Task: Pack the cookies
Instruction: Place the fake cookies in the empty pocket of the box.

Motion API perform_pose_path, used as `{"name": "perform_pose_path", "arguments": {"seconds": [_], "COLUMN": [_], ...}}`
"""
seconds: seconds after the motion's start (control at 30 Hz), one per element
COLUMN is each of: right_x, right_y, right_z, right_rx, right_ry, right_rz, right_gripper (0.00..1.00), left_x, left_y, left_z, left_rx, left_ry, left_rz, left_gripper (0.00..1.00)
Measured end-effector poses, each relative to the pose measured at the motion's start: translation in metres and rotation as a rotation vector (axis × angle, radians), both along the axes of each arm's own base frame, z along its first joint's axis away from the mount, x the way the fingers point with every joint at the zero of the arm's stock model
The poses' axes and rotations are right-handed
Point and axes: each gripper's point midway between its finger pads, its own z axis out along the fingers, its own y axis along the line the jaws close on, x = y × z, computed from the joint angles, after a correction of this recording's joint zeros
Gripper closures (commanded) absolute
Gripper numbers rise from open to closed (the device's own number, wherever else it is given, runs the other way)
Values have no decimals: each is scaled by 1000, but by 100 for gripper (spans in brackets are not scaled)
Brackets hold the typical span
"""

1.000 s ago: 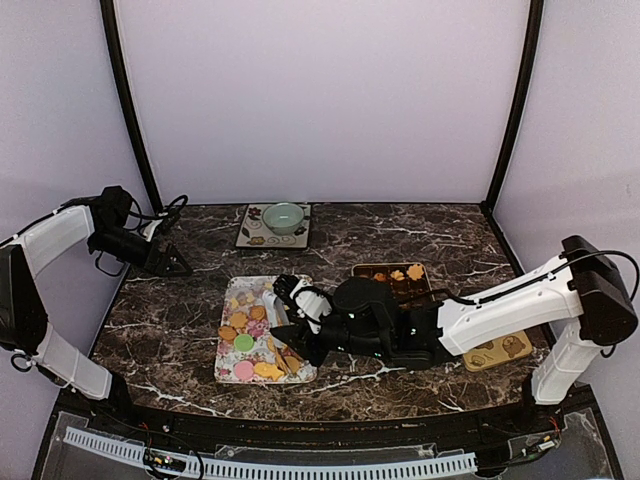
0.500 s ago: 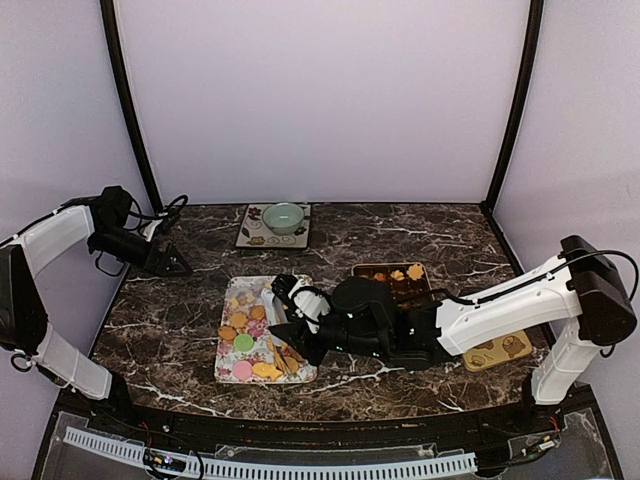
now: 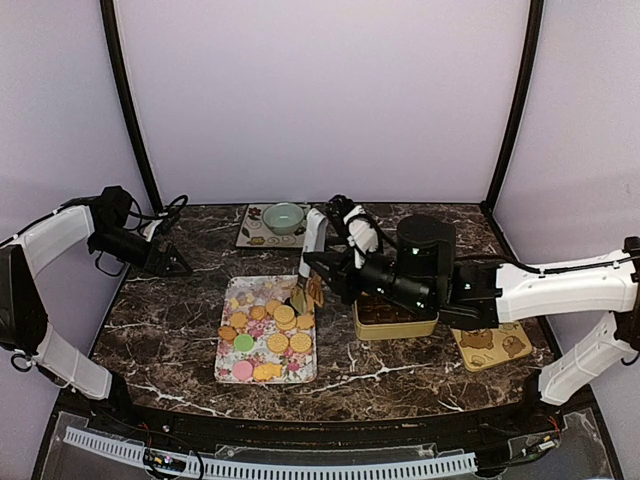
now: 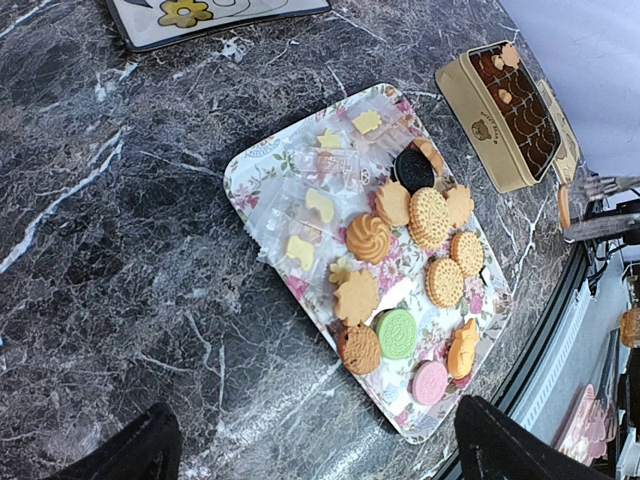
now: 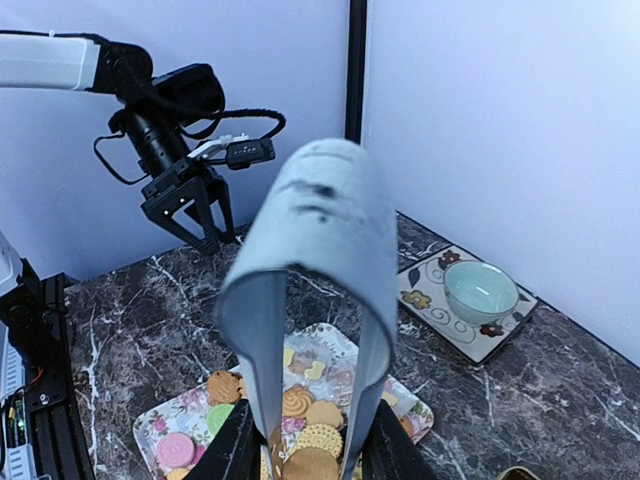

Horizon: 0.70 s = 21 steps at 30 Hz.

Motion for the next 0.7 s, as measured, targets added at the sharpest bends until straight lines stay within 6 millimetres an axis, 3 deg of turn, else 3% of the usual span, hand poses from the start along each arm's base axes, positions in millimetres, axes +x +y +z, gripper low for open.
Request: {"name": "perform_pose_path", "arguments": {"seconds": [0.1, 0.2, 0.33, 0.47, 0.57, 0.7], "right_x": [18, 43, 81, 99, 106, 112], "right_y": [-22, -54, -116, -161, -182, -194], "right_z": [19, 20, -3, -31, -47, -54], "right_rx": [28, 19, -43, -105, -138, -146], "right_ry": [-34, -49, -35, -4, 19, 32], "right_rz": [-61, -150, -321, -434, -481, -511], "right_gripper": [77, 77, 77, 77, 76, 75], "left_x": [0, 0, 0, 0, 0, 0], "left_y": [0, 0, 0, 0, 0, 0], "left_z": [0, 0, 0, 0, 0, 0], "left_rx": [0, 0, 0, -1, -1, -1], "left_ry": [0, 0, 0, 0, 0, 0], "left_rz": [0, 0, 0, 0, 0, 0], "left_gripper": [2, 2, 2, 2, 2, 2]}}
